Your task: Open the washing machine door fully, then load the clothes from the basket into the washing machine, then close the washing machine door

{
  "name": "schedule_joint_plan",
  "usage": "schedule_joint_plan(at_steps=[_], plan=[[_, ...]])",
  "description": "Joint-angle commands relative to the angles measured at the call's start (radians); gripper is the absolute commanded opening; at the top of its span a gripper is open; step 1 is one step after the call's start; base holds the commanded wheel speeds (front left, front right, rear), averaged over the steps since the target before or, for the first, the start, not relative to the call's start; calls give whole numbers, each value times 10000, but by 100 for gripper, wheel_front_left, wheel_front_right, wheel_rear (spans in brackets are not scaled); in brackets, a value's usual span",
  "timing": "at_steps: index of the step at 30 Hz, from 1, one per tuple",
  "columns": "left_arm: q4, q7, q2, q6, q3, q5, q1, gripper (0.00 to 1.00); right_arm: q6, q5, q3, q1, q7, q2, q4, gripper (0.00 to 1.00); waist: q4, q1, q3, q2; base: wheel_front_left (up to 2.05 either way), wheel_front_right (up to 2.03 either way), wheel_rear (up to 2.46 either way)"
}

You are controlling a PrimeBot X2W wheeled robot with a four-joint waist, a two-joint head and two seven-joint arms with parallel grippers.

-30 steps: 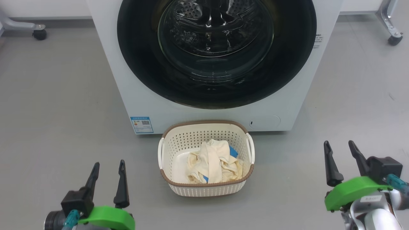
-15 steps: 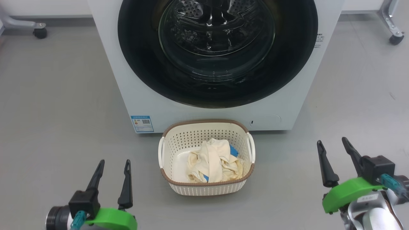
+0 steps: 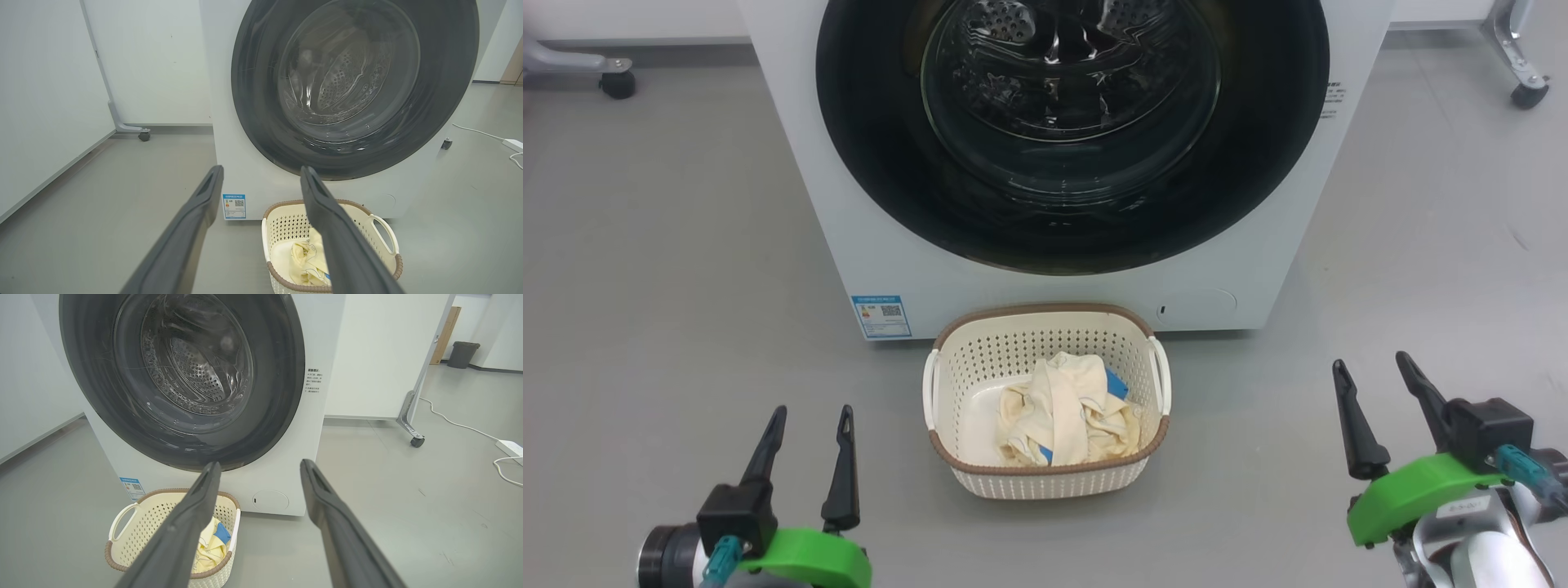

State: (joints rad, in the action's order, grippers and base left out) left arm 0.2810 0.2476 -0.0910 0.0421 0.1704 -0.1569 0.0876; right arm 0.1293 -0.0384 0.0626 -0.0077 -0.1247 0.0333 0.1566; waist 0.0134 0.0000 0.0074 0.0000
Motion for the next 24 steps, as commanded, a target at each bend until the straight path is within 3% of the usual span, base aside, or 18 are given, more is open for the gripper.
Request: schedule_joint_plan(at_steps=[1, 24], plan=[[-276, 141, -215, 59, -334, 45, 530, 100, 14, -62, -175, -486, -125, 170, -314, 100, -29, 0, 11, 0, 0, 0, 0], [-226, 141, -313, -110, -160, -111, 515, 100, 14, -260, -222, -471, -156, 170, -155, 100, -190, 0, -75, 0, 9, 9, -18]])
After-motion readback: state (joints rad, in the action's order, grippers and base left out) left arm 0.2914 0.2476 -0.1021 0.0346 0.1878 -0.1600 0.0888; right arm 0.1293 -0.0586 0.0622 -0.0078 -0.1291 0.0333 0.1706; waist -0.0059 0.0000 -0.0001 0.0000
